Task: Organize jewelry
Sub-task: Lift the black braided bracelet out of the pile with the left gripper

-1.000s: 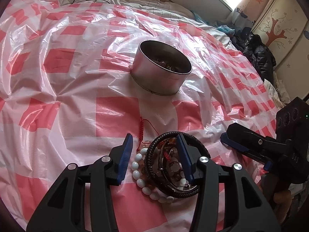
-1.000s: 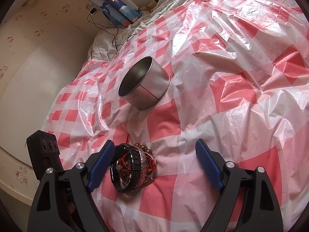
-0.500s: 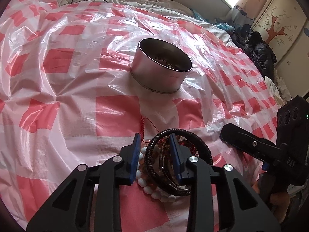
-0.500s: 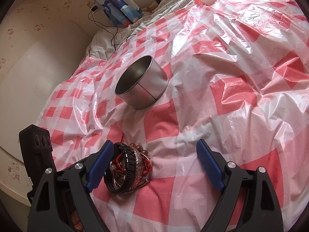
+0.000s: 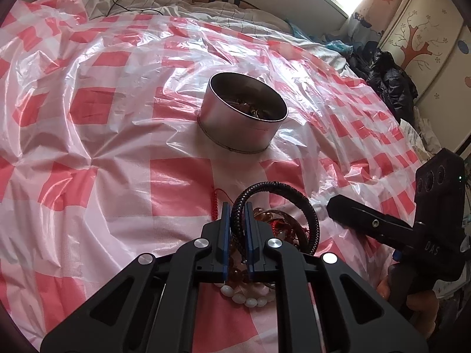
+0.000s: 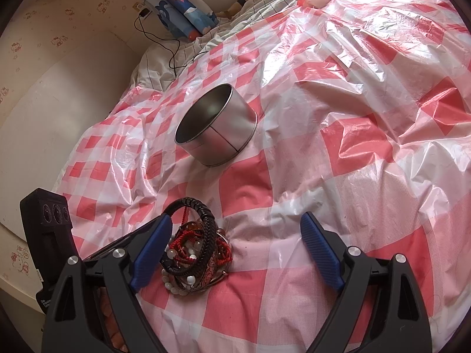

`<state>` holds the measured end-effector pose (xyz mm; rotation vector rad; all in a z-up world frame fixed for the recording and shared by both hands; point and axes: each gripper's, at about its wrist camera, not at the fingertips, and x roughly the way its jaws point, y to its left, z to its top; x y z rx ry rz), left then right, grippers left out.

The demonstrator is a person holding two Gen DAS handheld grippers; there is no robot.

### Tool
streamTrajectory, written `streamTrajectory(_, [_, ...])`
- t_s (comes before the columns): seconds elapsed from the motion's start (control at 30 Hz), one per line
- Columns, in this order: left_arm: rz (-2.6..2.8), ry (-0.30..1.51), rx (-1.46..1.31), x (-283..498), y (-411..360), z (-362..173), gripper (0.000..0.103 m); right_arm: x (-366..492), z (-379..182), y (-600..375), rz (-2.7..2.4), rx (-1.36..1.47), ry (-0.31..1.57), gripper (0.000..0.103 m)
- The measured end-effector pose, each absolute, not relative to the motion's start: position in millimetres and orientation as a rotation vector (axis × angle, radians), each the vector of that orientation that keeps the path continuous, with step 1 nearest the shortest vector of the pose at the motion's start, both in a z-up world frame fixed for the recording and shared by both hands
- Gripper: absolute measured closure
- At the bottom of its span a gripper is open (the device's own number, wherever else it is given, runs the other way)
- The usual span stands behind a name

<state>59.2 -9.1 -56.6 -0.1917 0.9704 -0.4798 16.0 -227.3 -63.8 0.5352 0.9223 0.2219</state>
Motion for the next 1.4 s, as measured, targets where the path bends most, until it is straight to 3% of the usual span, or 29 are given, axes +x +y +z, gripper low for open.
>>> streamTrajectory(0.67, [-0.381, 0.931, -0.334, 68.8, 31.3, -51.4, 0.095, 15.4, -60.8, -228.0, 0.228, 0.557, 0.930, 0.018])
streamTrajectory(1.13, [-0.272, 0.894, -0.457, 73.7, 65.1, -48.7, 0.093, 2.2, -42.6, -167.8, 0.273, 0.139, 0.886, 0.019])
streamTrajectory(1.2, [-0.262, 0.902, -0.450, 73.9, 64.8, -50.3, 0.093, 1.0, -43.3, -161.0, 0.273, 0.087, 0.883, 0.028])
streamTrajectory(1.27, [-0.250, 0.923, -0.444, 75.6, 64.1, -53.8, 0.093, 1.9, -47.6, -157.9, 0.264, 0.060, 0.898, 0.046])
streamTrajectory(1.4, [-0.226, 0.981, -0.446, 79.7, 63.7, -66.4, 0.093, 5.2, -54.7, -157.4, 0.260, 0.052, 0.928, 0.060])
